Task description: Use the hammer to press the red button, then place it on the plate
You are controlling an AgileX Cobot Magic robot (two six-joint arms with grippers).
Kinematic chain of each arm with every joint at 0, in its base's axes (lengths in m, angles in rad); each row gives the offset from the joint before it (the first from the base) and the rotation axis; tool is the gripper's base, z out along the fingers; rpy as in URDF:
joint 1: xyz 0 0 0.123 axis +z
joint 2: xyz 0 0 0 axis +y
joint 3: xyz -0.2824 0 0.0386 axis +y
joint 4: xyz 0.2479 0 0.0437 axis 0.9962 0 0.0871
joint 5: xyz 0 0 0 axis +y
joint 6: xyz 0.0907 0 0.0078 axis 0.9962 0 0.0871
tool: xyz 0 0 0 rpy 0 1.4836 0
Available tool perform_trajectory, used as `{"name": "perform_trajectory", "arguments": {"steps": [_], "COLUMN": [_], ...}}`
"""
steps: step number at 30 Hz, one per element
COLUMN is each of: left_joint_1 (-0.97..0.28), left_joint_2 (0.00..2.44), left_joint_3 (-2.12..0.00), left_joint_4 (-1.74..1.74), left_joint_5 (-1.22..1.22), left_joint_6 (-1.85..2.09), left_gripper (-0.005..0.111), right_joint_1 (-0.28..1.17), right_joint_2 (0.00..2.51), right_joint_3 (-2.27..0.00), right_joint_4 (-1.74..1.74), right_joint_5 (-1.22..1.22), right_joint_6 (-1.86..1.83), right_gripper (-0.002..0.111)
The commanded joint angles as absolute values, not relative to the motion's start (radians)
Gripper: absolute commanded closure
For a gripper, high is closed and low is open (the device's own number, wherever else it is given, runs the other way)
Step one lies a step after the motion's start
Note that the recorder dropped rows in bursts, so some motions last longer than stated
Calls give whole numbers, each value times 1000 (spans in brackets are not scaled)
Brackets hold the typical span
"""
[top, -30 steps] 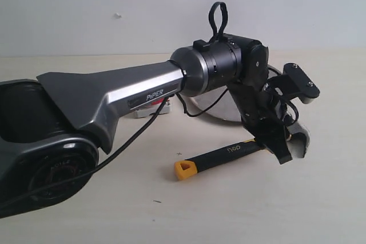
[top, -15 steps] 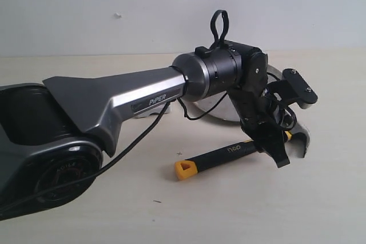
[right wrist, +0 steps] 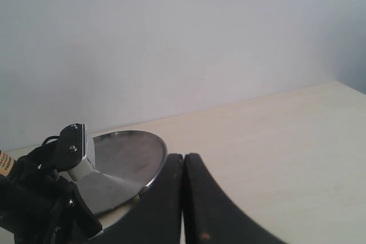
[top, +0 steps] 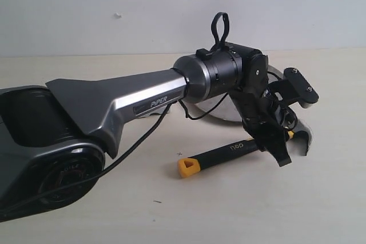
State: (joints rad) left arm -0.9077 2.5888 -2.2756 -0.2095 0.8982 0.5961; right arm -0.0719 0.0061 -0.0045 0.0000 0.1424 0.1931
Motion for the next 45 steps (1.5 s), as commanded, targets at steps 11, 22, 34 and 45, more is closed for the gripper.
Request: {"name": "perform_trajectory", "arguments": {"steps": [11,22,34,45], "left_joint_1": [-906,-906,-906,-917], "left_joint_2": [2603,2547,2537,2560], "left_joint_3": [-2270,-2270,-2270,-2270], "left_joint_4": [-240,-250,-196,-153], "left_joint_5": [1142,957,932,861], "left_joint_6": [581,603,621,618], "left_gripper": [63,62,62,50], "right_joint_1": [-76,-76,-76,-76], "right_joint_2": [0,0,0,0], "right_joint_3": [0,0,0,0], "right_joint_4": [0,0,0,0], "right_joint_5": [133,133,133,133], "right_joint_6": [185,185,185,185], "right_gripper": [108,108,108,108]}}
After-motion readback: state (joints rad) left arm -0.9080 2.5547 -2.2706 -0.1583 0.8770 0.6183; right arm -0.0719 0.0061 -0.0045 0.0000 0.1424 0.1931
